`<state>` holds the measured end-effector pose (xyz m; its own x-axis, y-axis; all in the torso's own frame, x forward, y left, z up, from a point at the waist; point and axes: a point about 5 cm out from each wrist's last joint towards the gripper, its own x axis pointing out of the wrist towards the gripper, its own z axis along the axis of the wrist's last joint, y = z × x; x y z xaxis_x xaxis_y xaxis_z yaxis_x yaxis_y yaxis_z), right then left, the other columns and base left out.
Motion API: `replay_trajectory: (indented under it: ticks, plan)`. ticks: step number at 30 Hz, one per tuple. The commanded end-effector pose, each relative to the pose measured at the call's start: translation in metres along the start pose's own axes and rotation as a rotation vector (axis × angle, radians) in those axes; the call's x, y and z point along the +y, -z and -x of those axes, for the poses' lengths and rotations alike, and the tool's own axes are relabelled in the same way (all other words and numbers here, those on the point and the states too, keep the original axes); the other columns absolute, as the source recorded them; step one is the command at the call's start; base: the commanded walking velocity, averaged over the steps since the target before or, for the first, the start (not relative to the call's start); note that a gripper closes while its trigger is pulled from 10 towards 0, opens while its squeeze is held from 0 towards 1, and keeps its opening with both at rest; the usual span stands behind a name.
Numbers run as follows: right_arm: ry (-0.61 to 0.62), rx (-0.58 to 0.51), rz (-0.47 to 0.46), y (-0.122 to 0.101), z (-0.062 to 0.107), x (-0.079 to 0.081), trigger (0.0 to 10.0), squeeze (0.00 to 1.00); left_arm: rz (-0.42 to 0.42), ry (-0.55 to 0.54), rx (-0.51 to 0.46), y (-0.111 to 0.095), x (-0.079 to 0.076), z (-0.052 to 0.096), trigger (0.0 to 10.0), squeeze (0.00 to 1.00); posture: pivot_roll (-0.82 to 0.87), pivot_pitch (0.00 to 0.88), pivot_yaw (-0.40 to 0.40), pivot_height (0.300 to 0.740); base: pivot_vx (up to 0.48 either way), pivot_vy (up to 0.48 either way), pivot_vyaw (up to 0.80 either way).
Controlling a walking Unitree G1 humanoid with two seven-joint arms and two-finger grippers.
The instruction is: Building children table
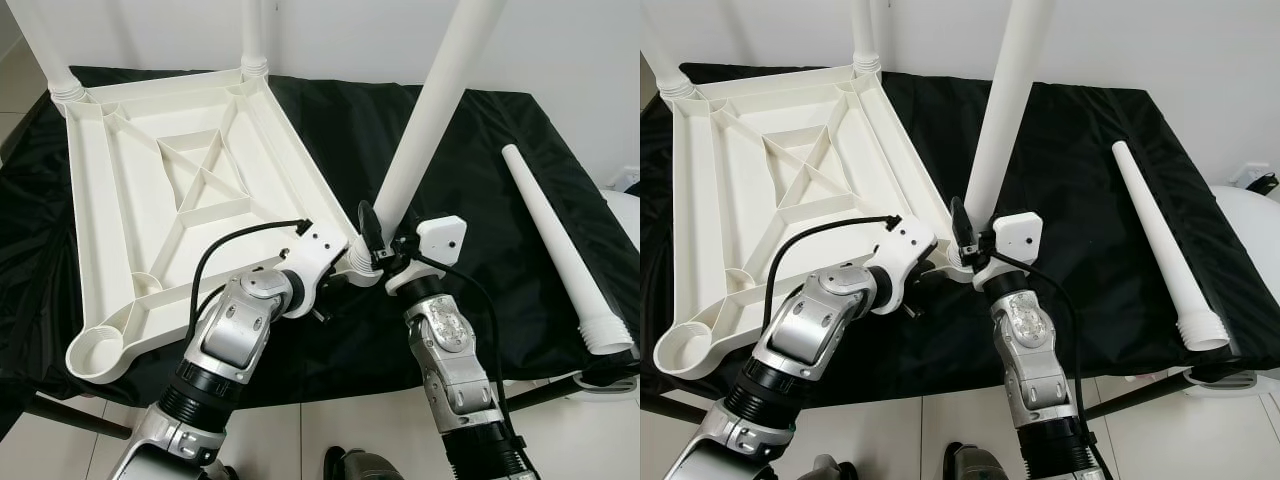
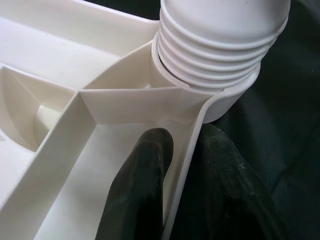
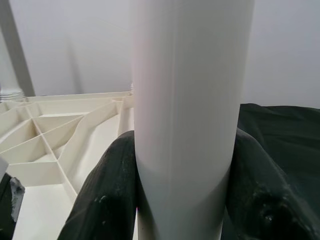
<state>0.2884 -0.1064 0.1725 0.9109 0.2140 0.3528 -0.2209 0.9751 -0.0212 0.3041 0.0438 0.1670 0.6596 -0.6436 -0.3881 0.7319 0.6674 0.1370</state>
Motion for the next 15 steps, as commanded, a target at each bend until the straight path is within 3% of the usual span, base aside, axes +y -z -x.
replay_trajectory:
  ticks: [1, 15]
  plan:
    - [0.131, 0.4, 0.022, 0.069, 0.0405, -0.0168, 10.0, 0.0, -0.02, -0.144, -0.1, -0.0224, 0.0087, 0.0053, 10.0, 0.0, -0.06, 0.159, -0.035, 0.74, 0.0, 0.0, 0.0]
    - [0.238, 0.362, 0.052, 0.0638, 0.0394, -0.0145, 10.0, 0.0, -0.011, -0.156, -0.109, -0.0266, 0.0106, 0.0048, 10.0, 0.0, -0.05, 0.164, -0.034, 0.74, 0.0, 0.0, 0.0]
